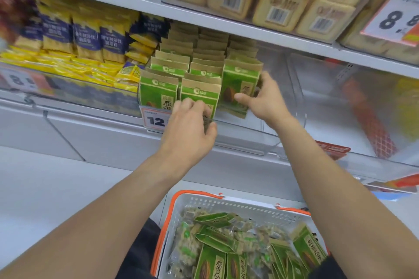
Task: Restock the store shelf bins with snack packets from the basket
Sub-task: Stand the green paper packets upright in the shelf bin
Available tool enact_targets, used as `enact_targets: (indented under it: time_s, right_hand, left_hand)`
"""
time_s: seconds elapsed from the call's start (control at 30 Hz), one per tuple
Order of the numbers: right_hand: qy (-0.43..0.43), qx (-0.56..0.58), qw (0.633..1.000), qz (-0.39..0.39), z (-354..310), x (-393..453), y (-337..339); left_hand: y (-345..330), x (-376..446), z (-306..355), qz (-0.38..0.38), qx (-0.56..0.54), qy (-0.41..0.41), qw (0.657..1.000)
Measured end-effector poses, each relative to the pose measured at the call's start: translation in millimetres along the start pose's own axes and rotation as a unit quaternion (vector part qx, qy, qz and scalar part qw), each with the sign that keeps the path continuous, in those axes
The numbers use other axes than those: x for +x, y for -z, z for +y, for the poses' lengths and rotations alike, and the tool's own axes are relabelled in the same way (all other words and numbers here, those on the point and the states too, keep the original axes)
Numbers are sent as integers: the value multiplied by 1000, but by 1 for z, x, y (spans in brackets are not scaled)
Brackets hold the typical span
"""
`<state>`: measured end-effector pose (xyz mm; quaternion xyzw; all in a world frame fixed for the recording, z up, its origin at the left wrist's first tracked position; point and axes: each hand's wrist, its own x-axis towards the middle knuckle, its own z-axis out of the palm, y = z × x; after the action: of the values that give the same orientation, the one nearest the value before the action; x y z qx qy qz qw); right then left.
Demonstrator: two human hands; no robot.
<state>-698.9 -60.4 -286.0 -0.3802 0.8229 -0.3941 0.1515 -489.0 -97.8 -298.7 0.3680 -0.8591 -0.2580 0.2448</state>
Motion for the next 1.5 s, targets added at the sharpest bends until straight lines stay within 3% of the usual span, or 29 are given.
enact_targets:
  time_s: [0.13, 0.3, 0.63, 0.8, 0.93, 1.07, 1.2, 1.3, 1.37, 1.5]
  right_hand:
    - [-60, -119, 991, 7, 1, 10, -23]
    - [-104, -46, 993, 23, -1, 7, -20]
    - [-75, -35, 996, 23, -6, -8, -4]
    - [-1, -45, 997, 62, -4, -33, 11]
    - [132, -52, 981, 134, 1, -76, 38]
    - [170, -45, 981, 76, 31, -124, 66]
    - [52, -101, 989, -97, 98, -160, 72]
    - [-72, -134, 964, -220, 161, -177, 67]
    - [-130, -131, 952, -242, 200, -188, 65]
    - [-192, -199, 937, -215, 273, -216, 69]
  left_hand:
    - [-3, -1, 0, 14, -1, -3, 1000]
    - [-6, -4, -3, 25, 6, -16, 1000]
    - [-10, -4, -3, 33, 12, -25, 999]
    - [-10, -9, 6, 57, -35, -59, 996]
    - [-25, -20, 14, -52, -47, -98, 993]
    - [-49, -36, 19, -164, -5, -117, 980]
    - [-82, -58, 32, -257, 23, -117, 959]
    - [-116, -83, 43, -308, 17, -92, 947]
    - [-142, -102, 48, -343, 2, -61, 937]
    - [-192, -143, 51, -417, -38, 44, 907]
